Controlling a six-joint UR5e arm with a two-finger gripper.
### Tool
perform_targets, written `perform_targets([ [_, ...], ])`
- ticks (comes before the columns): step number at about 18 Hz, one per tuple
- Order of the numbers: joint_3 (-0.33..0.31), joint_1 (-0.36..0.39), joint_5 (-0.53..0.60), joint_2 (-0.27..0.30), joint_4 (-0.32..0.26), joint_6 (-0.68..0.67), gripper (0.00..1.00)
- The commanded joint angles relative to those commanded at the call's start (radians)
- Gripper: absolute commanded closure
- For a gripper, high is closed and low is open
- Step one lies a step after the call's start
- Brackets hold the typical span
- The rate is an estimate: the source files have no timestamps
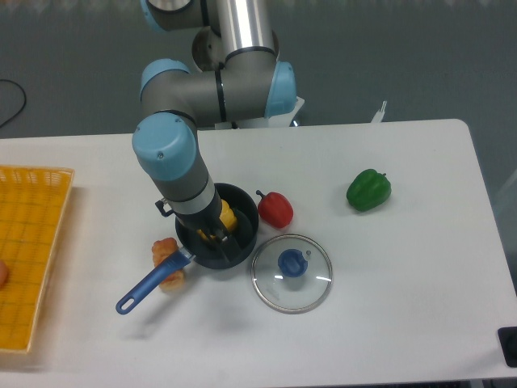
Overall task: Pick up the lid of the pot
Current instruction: 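Lift the gripper up out of the black pan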
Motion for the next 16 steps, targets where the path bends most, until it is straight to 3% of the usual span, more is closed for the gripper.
perform_targets([
  [5,-0.005,0.009,-0.055,0.002,0.008,-0.017,0.00],
  [9,-0.038,0.011,-0.038,-0.005,0.103,-0.104,0.00],
  [16,-0.046,0.089,-0.034,-0.024,0.097,-0.109,0.00],
])
